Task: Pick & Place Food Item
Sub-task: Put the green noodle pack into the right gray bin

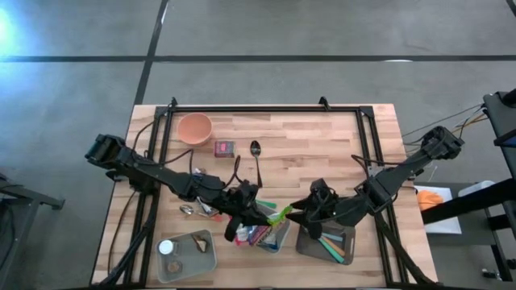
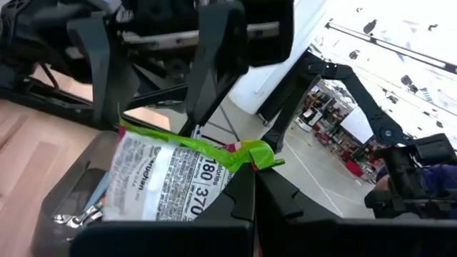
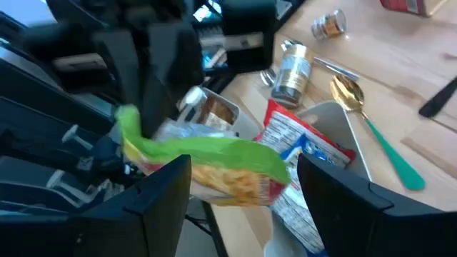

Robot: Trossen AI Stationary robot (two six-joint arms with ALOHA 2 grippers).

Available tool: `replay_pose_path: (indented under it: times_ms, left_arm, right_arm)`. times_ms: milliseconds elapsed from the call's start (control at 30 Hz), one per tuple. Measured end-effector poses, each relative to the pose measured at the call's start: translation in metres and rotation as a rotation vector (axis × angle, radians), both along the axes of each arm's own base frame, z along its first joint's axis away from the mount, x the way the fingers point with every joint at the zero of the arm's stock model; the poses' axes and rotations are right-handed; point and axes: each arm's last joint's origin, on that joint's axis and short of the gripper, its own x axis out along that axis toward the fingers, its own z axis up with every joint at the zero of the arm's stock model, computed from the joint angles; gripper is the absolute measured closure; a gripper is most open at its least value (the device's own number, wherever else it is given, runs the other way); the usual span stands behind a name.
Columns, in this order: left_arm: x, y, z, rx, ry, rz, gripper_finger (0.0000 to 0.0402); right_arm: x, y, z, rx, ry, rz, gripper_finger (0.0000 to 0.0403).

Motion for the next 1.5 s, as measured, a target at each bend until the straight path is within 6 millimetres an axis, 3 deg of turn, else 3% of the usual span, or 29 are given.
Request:
replay_pose_path:
  times_ms: [667,1133,1333,1500]
  left_arm:
    - [-0.0006,0.0017,0.0055,-0.004,-0.041,0.001,0.0401]
    - [0.0002,0.0043,0.0076,-0.013,-0.061,0.005,0.0401]
    - [0.0001,0.0046,0.0079,-0.013,-0.062,0.006,0.0401]
    - [0.0,0.0046,0.0081,-0.014,-0.062,0.006,0.0401]
  right_arm:
    - [0.0028,-0.0018,-0.0017,-0.037,0.004,0.0,0.0157]
    - [0.0035,-0.0025,-0.0013,-0.041,-0.001,-0.004,0.0338]
    - [0.0036,-0.0025,-0.0009,-0.061,-0.005,0.001,0.0386]
    - [0.0046,-0.002,0.0012,-0.057,-0.027,0.002,0.0394]
